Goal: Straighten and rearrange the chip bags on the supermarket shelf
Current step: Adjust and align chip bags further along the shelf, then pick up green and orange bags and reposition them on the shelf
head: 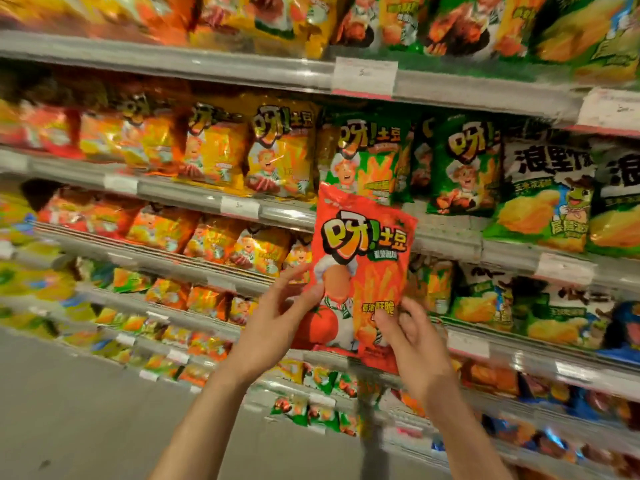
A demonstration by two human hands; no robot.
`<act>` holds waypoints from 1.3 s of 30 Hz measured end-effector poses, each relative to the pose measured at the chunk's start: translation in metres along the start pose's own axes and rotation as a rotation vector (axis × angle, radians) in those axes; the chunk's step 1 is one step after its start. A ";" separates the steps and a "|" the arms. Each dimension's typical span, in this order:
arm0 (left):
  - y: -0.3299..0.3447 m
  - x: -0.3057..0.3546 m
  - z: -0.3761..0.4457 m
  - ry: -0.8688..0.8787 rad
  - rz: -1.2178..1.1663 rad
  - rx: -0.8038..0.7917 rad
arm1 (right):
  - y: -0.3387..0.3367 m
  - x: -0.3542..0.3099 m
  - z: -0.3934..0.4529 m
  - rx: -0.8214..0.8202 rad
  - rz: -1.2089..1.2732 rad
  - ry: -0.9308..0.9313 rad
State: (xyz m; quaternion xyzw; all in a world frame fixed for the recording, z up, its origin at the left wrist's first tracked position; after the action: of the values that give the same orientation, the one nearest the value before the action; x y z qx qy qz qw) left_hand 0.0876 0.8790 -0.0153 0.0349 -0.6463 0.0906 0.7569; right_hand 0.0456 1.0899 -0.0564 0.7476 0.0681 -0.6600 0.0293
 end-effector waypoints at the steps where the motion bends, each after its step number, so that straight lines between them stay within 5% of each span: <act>1: -0.024 0.000 -0.006 0.000 -0.003 0.003 | 0.023 0.000 -0.005 -0.024 -0.001 -0.012; 17: -0.317 -0.008 0.001 0.038 0.043 0.208 | 0.320 -0.047 0.022 -0.292 -0.052 -0.116; 39: -0.626 -0.022 0.190 0.146 0.101 0.251 | 0.637 -0.125 0.193 -0.248 -0.030 -0.259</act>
State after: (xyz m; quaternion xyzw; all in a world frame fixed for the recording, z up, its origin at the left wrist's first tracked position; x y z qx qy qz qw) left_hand 0.0136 0.2308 0.0343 0.0899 -0.5741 0.2109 0.7860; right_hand -0.0697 0.4263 0.0133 0.6457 0.1561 -0.7378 0.1200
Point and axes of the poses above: each hand's wrist, its own z-axis towards the middle knuckle, its own y-axis out of the palm, x = y × z, the point moved 5 cm from there along z, towards the middle knuckle, and after that the axes turned 5 degrees about y, right-handed, at the moved point
